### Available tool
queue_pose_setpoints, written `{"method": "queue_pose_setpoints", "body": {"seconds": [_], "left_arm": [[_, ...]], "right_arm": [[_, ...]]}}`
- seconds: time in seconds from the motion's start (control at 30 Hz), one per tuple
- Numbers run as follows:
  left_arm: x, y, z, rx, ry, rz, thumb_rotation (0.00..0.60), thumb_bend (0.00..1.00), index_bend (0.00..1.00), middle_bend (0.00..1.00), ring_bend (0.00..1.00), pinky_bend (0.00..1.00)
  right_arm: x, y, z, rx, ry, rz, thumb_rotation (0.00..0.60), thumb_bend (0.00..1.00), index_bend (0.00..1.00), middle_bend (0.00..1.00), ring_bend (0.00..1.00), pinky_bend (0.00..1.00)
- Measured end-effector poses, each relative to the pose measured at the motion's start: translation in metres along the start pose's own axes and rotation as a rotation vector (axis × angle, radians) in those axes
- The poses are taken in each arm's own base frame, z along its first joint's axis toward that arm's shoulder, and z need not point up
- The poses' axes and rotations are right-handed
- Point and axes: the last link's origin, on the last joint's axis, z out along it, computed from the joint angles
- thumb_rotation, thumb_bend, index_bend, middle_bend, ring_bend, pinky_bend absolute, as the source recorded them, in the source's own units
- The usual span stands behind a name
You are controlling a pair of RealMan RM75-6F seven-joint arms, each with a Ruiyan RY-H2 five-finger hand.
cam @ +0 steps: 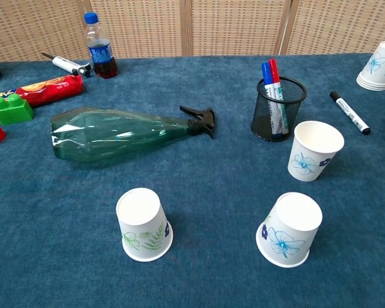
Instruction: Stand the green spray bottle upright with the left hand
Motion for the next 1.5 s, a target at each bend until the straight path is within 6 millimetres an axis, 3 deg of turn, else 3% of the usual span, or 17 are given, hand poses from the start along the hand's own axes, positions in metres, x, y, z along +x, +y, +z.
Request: {"method": "queue_pose_setpoints", "body": {"seconds": [0.27,0.53,1.07,1.5], "left_arm": [[0.017,0.035,0.039,-0.101,-0.117,0.142,0.6,0.41,0.04,0.01,0.0,0.09],[0.021,0.072,0.072,-0.161,-0.201,0.259,0.6,0.41,0.04,0.02,0.0,0.06],[-0.02,0.151,0.139,-0.182,-0.332,0.331,0.6,0.41,0.04,0.02,0.0,0.08],[-0.045,0.181,0.166,-0.176,-0.39,0.319,0.6,0.41,0.04,0.03,0.0,0.1]], "right_arm": [[0.0,0.003,-0.001,-0.007,0.001,0.004,0.6,0.39,0.25,0.26,0.06,0.16],[0.003,0.01,-0.002,-0.028,0.012,0.005,0.6,0.39,0.25,0.26,0.06,0.16],[0.006,0.021,-0.002,-0.055,0.021,0.019,0.6,0.39,0.25,0.26,0.06,0.16],[0.009,0.022,-0.004,-0.047,0.025,0.051,0.6,0.39,0.25,0.26,0.06,0.16]]}}
